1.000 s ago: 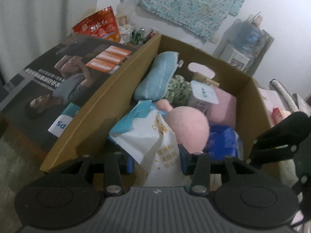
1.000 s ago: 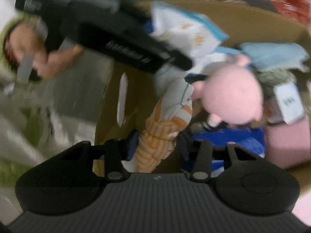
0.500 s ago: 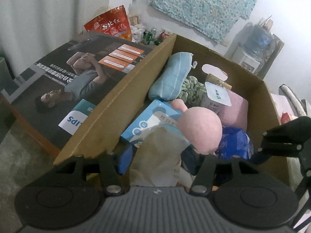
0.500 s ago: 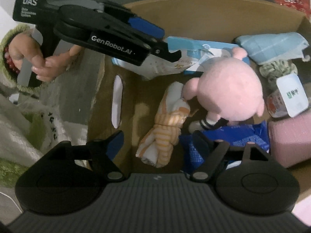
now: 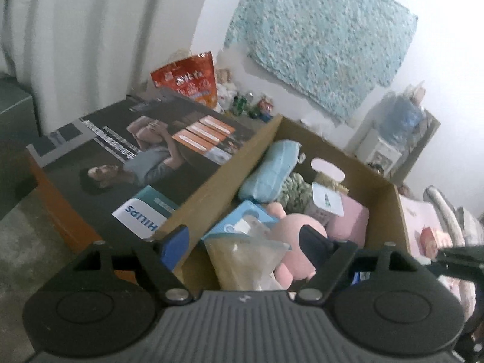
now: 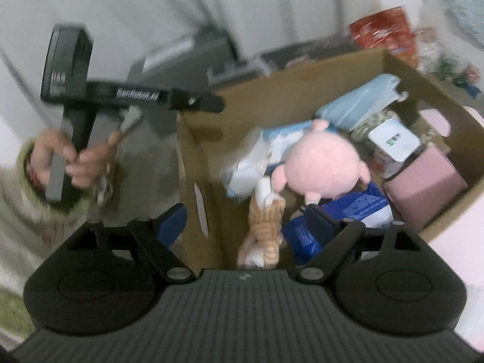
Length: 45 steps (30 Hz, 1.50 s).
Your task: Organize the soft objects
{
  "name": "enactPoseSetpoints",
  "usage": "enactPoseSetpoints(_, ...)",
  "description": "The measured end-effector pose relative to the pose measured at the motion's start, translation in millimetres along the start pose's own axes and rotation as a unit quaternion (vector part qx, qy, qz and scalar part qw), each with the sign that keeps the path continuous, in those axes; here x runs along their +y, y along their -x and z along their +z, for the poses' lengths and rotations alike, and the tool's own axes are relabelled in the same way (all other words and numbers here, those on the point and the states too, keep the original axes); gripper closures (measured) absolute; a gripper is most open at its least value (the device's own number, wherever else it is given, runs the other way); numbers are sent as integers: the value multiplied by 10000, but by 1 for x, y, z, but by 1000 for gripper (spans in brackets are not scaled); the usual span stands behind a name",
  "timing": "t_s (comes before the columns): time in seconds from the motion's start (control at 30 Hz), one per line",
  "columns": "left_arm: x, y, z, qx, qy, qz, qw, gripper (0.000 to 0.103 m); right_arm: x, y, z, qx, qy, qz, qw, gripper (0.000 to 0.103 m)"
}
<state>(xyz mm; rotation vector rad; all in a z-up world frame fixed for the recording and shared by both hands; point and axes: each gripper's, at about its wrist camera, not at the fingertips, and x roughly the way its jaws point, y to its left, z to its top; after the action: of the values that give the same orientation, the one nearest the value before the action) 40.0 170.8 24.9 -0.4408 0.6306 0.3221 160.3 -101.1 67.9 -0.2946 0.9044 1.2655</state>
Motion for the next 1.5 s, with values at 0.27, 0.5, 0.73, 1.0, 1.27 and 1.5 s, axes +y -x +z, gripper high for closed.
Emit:
enactPoseSetpoints(0.27,16,27,-6,-275,155,63,9995,19,-8,-30,4,-866,-1084,59,9903,29)
enactPoseSetpoints(0.5,41,42,-13,-364,330,187,9986,19,-28,-111,51,-363,-1739,-231,9838,53)
enactPoseSetpoints(0.73,58,41,-14,-294,433,246,9983,19,-33,-167,66,58,-1752,285,9841,68)
enactPoseSetpoints(1.0,60,39,-14,-231,415,199,9987,19,-41,-177,65,95,-1845,533,9813,67)
enactPoseSetpoints(1.27,47,38,-17,-161,278,55,9995,16,-57,-142,50,-537,-2515,537,9649,38)
enactPoseSetpoints(1.5,27,43,-18,-196,-204,-225,9993,3,-36,-51,-3,-1606,-2801,-250,9461,10)
